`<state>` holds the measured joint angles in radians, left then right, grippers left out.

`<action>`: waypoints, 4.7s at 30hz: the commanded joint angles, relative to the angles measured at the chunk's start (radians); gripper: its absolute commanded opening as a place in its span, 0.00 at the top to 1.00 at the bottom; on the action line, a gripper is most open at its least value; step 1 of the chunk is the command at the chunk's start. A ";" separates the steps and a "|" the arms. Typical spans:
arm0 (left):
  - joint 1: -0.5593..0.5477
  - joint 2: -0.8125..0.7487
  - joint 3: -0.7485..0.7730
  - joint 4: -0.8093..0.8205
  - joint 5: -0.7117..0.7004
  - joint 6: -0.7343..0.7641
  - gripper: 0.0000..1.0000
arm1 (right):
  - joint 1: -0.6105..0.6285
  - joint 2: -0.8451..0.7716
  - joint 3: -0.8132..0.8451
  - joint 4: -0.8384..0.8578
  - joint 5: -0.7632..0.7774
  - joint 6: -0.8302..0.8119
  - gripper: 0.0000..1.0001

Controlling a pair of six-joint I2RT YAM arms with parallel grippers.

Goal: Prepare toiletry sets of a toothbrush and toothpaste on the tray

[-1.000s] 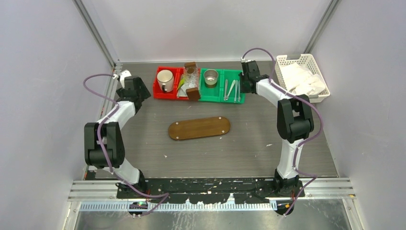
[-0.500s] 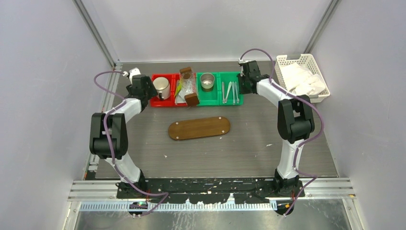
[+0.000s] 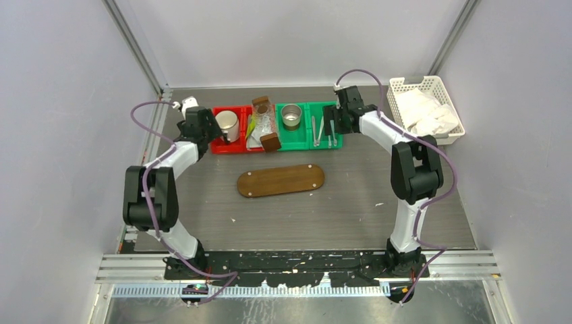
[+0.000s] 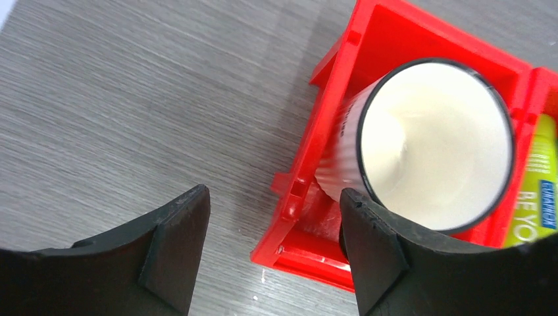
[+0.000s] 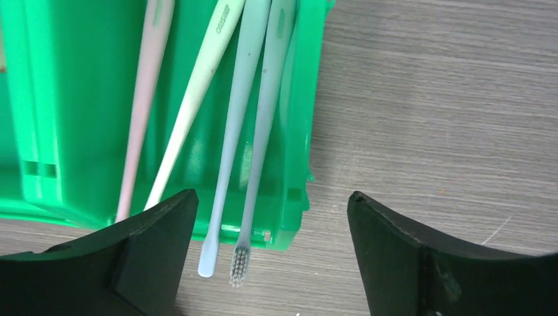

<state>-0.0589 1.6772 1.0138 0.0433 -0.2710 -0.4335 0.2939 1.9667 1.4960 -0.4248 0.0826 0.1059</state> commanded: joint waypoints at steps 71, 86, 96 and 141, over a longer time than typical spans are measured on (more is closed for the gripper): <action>-0.128 0.218 0.741 -0.566 0.611 0.320 0.45 | 0.408 0.081 0.619 -0.597 0.285 0.465 0.42; -0.218 0.264 0.765 -0.565 0.699 0.693 0.36 | 0.239 -0.270 0.176 -0.480 0.139 0.418 0.41; -0.254 0.332 0.822 -0.615 0.708 0.815 0.38 | 0.222 -0.268 0.104 -0.429 0.064 0.412 0.42; -0.222 0.389 0.968 -0.954 0.814 1.031 0.11 | 0.247 -0.049 0.138 -0.383 -0.023 0.406 0.41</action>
<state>-0.2756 2.0914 1.9835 -0.9211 0.5766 0.5728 0.5346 1.8965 1.5955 -0.8299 0.0757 0.5251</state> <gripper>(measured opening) 0.851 0.585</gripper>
